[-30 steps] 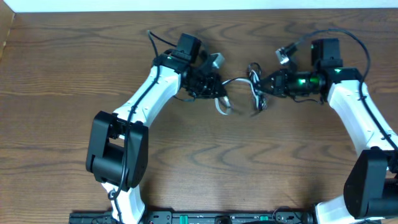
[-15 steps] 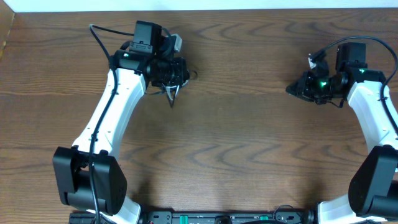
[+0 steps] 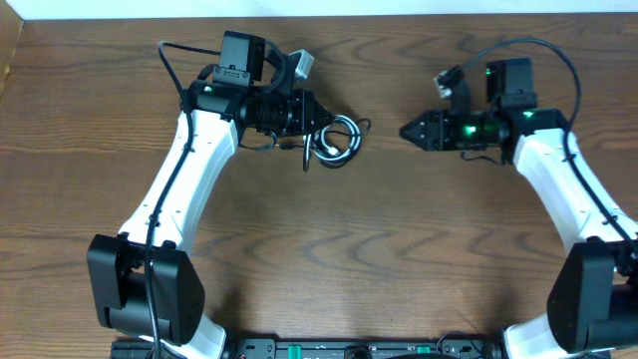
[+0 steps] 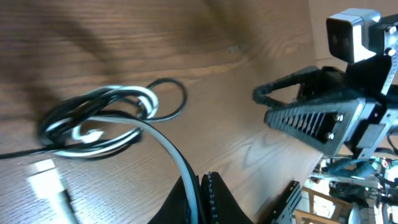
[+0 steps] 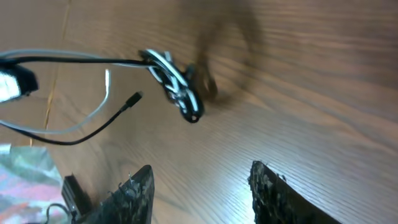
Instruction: Untangle cables
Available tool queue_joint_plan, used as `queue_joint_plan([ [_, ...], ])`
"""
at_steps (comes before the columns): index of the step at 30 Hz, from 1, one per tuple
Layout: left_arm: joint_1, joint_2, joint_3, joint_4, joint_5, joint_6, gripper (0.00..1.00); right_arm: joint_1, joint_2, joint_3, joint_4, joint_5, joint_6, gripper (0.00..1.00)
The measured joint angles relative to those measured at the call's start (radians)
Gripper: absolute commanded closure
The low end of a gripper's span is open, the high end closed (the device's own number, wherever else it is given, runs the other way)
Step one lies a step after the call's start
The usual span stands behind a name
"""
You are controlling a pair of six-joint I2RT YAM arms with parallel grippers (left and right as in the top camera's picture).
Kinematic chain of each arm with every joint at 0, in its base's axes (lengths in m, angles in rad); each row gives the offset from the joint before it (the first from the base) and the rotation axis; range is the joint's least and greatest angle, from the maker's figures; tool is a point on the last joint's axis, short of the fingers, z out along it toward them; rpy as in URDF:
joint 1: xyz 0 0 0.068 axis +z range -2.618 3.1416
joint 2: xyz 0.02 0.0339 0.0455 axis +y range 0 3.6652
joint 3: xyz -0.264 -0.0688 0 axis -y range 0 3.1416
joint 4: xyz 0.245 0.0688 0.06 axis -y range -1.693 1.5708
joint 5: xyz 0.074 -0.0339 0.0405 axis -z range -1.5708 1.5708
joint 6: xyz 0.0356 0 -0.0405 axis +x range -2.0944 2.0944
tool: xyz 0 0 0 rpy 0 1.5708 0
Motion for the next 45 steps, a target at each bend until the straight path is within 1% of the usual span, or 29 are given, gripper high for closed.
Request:
queue_joint_plan([
  [6, 0.000, 0.000, 0.000, -0.013, 0.005, 0.000, 0.93, 0.065, 0.011, 0.000, 0.116, 0.026, 0.077, 0.54],
  [11, 0.000, 0.000, 0.000, -0.013, 0.009, 0.000, 0.93, 0.114, 0.084, 0.000, 0.190, 0.031, 0.151, 0.54],
  [18, 0.000, 0.000, 0.000, -0.017, 0.009, 0.000, 0.92, 0.170, 0.150, 0.000, 0.254, 0.038, 0.163, 0.55],
  [20, 0.000, 0.000, 0.000, -0.020, 0.010, 0.000, 0.93, 0.177, 0.175, 0.000, 0.297, 0.039, 0.166, 0.55],
  [24, 0.000, 0.000, 0.000, -0.021, 0.013, 0.000, 0.93, 0.196, 0.233, 0.000, 0.366, 0.056, 0.185, 0.57],
  [26, 0.000, 0.000, 0.000, -0.022, 0.015, 0.000, 0.93, 0.212, 0.266, 0.000, 0.388, 0.068, 0.196, 0.60],
  [27, 0.000, 0.000, 0.000, -0.023, 0.016, 0.000, 0.93, 0.219, 0.277, 0.000, 0.392, 0.073, 0.203, 0.63],
  [28, 0.000, 0.000, 0.000, -0.023, 0.016, 0.000, 0.93, 0.225, 0.286, 0.000, 0.392, 0.084, 0.211, 0.70],
  [31, 0.000, 0.000, 0.000, -0.023, 0.016, 0.000, 0.93, 0.241, 0.309, 0.000, 0.369, 0.165, 0.272, 0.76],
  [34, 0.000, 0.000, 0.000, -0.024, 0.016, -0.006, 0.92, 0.248, 0.314, 0.000, 0.316, 0.308, 0.369, 0.76],
  [38, 0.000, 0.000, 0.000, -0.024, 0.016, -0.018, 0.93, 0.248, 0.314, 0.001, 0.282, 0.469, 0.442, 0.78],
  [41, 0.001, 0.000, 0.000, -0.023, 0.017, -0.019, 0.92, 0.247, 0.322, 0.009, 0.242, 0.530, 0.466, 0.79],
  [45, 0.030, 0.000, 0.000, -0.022, 0.035, -0.023, 0.93, 0.243, 0.349, 0.030, 0.219, 0.546, 0.481, 0.80],
])
